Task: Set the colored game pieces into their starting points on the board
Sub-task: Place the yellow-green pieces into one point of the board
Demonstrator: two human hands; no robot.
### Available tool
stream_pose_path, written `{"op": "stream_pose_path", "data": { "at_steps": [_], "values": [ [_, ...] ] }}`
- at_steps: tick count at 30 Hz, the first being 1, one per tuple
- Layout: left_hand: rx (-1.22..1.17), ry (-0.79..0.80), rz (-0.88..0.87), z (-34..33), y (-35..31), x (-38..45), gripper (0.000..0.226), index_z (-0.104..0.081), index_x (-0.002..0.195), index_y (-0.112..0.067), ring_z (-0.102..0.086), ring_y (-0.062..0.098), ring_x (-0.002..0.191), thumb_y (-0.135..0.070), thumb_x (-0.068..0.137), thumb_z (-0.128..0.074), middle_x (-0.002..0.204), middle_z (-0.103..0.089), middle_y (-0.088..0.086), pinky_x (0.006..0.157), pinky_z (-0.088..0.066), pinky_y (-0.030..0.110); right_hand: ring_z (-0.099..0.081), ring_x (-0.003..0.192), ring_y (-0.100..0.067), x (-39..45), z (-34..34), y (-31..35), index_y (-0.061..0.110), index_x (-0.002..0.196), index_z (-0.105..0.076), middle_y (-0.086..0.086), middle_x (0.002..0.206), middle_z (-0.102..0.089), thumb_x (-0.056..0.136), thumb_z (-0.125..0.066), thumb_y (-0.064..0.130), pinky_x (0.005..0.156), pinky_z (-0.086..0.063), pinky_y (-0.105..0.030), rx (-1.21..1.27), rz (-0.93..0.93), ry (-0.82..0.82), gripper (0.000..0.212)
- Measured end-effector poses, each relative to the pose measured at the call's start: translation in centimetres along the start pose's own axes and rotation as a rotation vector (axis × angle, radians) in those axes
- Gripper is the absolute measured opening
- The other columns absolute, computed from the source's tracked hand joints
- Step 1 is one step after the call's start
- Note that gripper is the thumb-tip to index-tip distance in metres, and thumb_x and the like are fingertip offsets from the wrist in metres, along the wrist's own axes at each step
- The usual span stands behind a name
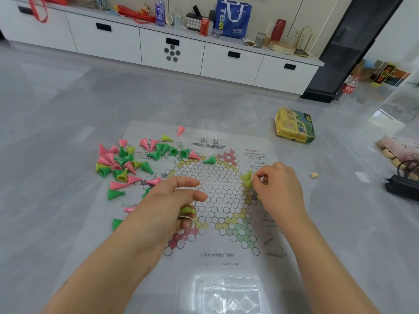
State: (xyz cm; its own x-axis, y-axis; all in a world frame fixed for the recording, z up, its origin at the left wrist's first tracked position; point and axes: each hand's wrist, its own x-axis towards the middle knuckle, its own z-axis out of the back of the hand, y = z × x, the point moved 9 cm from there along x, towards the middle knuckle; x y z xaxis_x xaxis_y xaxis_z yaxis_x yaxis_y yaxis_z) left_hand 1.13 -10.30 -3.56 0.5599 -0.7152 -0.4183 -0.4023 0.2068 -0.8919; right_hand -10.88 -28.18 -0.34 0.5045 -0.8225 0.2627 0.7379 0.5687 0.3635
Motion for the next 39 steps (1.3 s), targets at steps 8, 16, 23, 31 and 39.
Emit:
{"op": "stream_pose_path", "data": {
  "at_steps": [8, 16, 23, 31, 39],
  "values": [
    [-0.046, 0.006, -0.01, 0.1, 0.0, 0.1, 0.023, -0.06, 0.092, -0.015, -0.042, 0.013, 0.05, 0.003, 0.087, -0.046, 0.075, -0.067, 0.004, 0.038, -0.035, 0.019, -0.046, 0.091, -0.02, 0.0, -0.1, -0.1, 0.013, 0.088, -0.07, 0.001, 0.085, -0.049, 0.089, -0.055, 0.022, 0.065, -0.035, -0.028, -0.006, 0.01, 0.005, 0.017],
    [-0.016, 0.082, -0.146, -1.0, -1.5, -0.4, 0.048, -0.054, 0.103, -0.027, -0.047, 0.009, 0.049, 0.014, 0.085, -0.037, 0.1, -0.063, 0.001, 0.05, -0.038, 0.024, -0.055, 0.075, -0.002, -2.1, 1.9, 4.6, 0.026, 0.088, -0.067, 0.014, 0.079, -0.061, 0.089, -0.053, 0.027, 0.063, -0.041, -0.008, 0.462, 0.105, 0.142, 0.015],
    [-0.029, 0.261, -0.382, -2.7, -3.9, -2.6, 0.073, -0.037, 0.121, -0.057, -0.046, 0.007, 0.053, 0.009, 0.089, -0.04, 0.11, -0.061, -0.024, 0.052, -0.039, 0.022, -0.062, 0.079, -0.004, -4.8, 0.3, 9.8, 0.023, 0.087, -0.072, 0.009, 0.087, -0.07, 0.087, -0.058, 0.022, 0.07, -0.047, -0.016, 0.865, 0.27, 0.451, 0.014],
    [-0.109, 0.222, -0.458, -1.8, -4.8, -2.6, 0.063, -0.034, 0.124, -0.058, -0.045, 0.006, 0.052, -0.006, 0.09, -0.045, 0.118, -0.059, -0.013, 0.048, -0.04, 0.015, -0.066, 0.071, -0.014, -5.5, 1.3, 11.1, 0.011, 0.09, -0.07, 0.001, 0.07, -0.067, 0.085, -0.057, 0.018, 0.07, -0.044, -0.016, 1.079, 0.372, 0.515, 0.016],
    [-0.015, 0.194, -0.426, -1.5, -4.3, -2.4, 0.057, -0.034, 0.121, -0.059, -0.046, 0.004, 0.052, -0.011, 0.092, -0.045, 0.113, -0.06, -0.014, 0.047, -0.04, 0.017, -0.068, 0.063, -0.026, -5.6, 1.1, 11.3, 0.007, 0.082, -0.068, -0.005, 0.068, -0.065, 0.084, -0.059, 0.009, 0.068, -0.052, -0.029, 1.155, 0.32, 0.515, 0.009]
  ]
}}
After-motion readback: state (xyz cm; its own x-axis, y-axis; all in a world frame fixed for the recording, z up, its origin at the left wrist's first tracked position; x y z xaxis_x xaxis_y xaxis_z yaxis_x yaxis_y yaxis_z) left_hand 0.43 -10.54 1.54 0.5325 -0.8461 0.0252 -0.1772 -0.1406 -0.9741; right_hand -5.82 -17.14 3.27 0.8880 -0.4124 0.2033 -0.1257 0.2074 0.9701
